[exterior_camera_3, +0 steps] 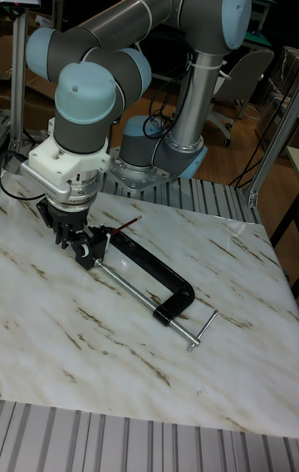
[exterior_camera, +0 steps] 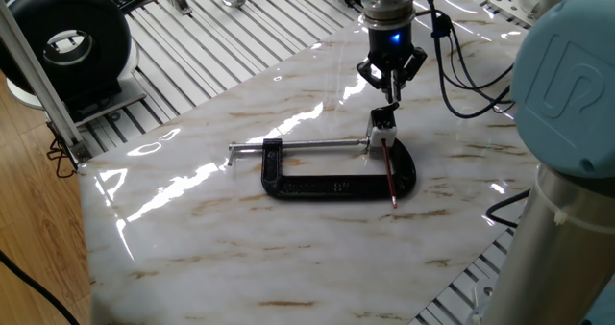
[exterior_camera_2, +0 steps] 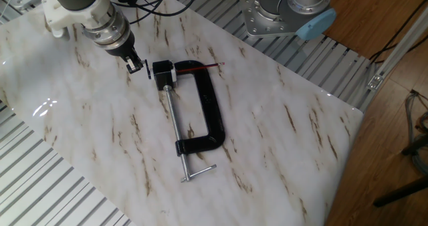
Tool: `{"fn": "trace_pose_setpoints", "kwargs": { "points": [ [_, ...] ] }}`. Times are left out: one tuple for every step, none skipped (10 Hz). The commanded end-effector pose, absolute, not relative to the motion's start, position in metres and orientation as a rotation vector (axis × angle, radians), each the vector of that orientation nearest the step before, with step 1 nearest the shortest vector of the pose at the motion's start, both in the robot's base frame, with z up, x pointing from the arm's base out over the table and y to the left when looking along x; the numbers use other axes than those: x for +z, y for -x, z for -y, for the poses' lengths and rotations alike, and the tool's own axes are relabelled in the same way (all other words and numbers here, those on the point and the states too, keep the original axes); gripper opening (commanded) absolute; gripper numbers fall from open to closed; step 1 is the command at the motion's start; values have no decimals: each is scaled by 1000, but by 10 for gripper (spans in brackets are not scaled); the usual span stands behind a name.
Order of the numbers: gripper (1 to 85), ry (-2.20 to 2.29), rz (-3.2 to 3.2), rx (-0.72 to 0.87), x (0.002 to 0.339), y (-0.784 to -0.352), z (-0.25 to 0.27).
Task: Sharpen the pencil with a pencil sharpener
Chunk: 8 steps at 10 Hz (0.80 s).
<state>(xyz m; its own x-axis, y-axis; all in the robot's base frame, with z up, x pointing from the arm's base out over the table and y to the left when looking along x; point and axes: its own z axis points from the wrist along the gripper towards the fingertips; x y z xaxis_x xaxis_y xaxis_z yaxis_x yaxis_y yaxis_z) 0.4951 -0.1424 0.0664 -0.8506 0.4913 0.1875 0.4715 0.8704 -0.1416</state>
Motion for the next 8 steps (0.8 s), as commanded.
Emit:
{"fn": "trace_pose_setpoints", "kwargs": {
  "points": [
    [10, 762, 2827, 82, 71, -498, 130],
    [10, 755, 2831, 87, 70, -498, 134],
    [10, 751, 2840, 86, 69, -500, 136],
    [10, 757, 2851, 72, 68, -502, 135],
    [10, 731, 2866, 71, 66, -501, 141],
    [10, 716, 2875, 84, 65, -500, 147],
    [10, 701, 2886, 96, 65, -500, 150],
    [10, 691, 2903, 72, 64, -501, 150]
  ]
}}
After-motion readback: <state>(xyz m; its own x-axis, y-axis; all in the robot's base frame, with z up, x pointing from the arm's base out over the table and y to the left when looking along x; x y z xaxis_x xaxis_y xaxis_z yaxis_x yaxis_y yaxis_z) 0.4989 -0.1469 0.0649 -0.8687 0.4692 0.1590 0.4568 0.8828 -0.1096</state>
